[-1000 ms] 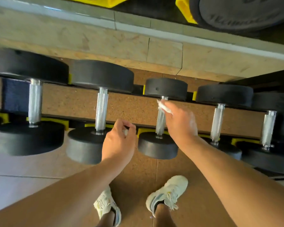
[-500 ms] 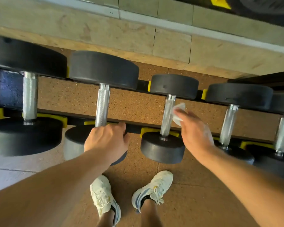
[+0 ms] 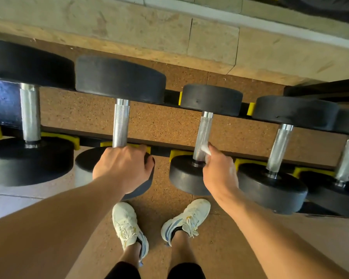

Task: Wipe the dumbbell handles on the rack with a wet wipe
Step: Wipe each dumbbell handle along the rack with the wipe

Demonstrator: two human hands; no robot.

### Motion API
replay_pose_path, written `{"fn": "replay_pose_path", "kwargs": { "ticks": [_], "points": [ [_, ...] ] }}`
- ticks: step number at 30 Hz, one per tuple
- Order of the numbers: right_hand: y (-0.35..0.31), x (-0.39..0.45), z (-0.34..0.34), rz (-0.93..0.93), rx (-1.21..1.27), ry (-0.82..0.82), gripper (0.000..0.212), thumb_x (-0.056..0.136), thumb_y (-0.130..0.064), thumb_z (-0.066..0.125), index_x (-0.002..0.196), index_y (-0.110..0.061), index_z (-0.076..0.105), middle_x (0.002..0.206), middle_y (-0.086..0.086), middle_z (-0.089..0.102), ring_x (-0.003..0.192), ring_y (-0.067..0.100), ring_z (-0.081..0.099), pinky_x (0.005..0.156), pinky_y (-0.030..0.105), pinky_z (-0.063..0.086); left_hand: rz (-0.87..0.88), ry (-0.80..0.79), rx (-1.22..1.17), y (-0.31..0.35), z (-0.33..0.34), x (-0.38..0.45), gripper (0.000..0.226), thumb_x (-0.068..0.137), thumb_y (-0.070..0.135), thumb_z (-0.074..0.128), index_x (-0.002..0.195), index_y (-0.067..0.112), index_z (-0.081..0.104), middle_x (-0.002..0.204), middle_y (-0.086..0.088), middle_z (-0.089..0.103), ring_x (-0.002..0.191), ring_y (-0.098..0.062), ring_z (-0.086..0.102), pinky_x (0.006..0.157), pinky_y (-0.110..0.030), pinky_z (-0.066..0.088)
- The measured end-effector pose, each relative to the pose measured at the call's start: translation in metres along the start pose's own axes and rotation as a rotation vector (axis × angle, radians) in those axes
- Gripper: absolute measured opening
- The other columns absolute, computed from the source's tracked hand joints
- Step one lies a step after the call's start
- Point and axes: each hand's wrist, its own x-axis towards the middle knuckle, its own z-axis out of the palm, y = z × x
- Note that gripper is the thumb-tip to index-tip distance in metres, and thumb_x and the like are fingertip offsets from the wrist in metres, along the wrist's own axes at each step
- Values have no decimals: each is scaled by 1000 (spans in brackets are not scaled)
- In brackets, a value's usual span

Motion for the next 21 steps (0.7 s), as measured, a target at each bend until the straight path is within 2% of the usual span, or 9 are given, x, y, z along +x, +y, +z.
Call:
{"fn": "replay_pose_path", "kwargs": {
  "ticks": [2,4,8,10,12,14,17,19,21],
  "points": [
    [13,-13,-15,-101,-231,-177,48,101,-12,49,145,-31,48,120,8,69,105,27,68,79,35,55,3,-3,10,0,0,0,40,98,54,33,83,26,57,61,7,52,56,-18,56,51,-26,45],
    [8,-14,-35,-181,-210,-194,44,103,-16,46,143,-32,51,124,6,68,106,26,66,81,34,52,0,-18,6,1,0,0,40,98,54,32,81,26,56,60,7,52,58,-19,59,54,-28,48],
    [-16,10,-62,-549,-36,171,52,95,2,55,144,-15,50,137,6,61,122,21,60,98,25,44,2,1,25,1,-2,0,40,98,53,31,78,26,53,59,7,50,55,-18,54,52,-27,45],
    [-16,42,-54,-799,-370,197,63,83,6,59,144,-8,48,146,11,52,135,26,50,113,36,33,6,7,47,1,0,-1,40,98,53,31,79,26,54,60,6,51,55,-18,53,51,-27,45],
    [-9,64,-42,-872,-677,65,62,85,-2,50,147,-8,44,155,10,41,148,26,31,123,41,19,14,22,67,1,1,-2,41,97,53,31,78,25,54,60,5,49,55,-19,52,50,-27,43],
    [-3,66,-36,-893,-756,-37,54,91,-10,42,144,-10,50,154,11,43,149,27,28,124,43,17,-14,4,55,2,2,-1,39,97,52,32,77,25,51,58,6,45,55,-20,49,50,-28,37],
    [2,39,-26,-893,-636,-173,45,94,-17,37,130,-17,63,136,8,61,133,25,50,115,37,34,-54,-24,14,2,0,0,37,97,52,34,77,26,50,57,6,39,56,-22,48,50,-29,34],
    [1,19,-24,-757,-439,-281,35,103,-22,40,128,-23,64,118,5,69,109,24,65,88,35,52,-44,-20,13,3,-1,0,37,98,53,33,77,26,49,58,6,40,57,-22,49,50,-28,35],
    [-2,11,-23,-578,-220,-316,30,106,-27,41,125,-21,64,108,6,72,93,24,67,71,36,49,-37,-16,15,2,-1,-1,38,98,54,32,78,26,48,58,6,39,57,-21,49,50,-28,34]
  ]
}}
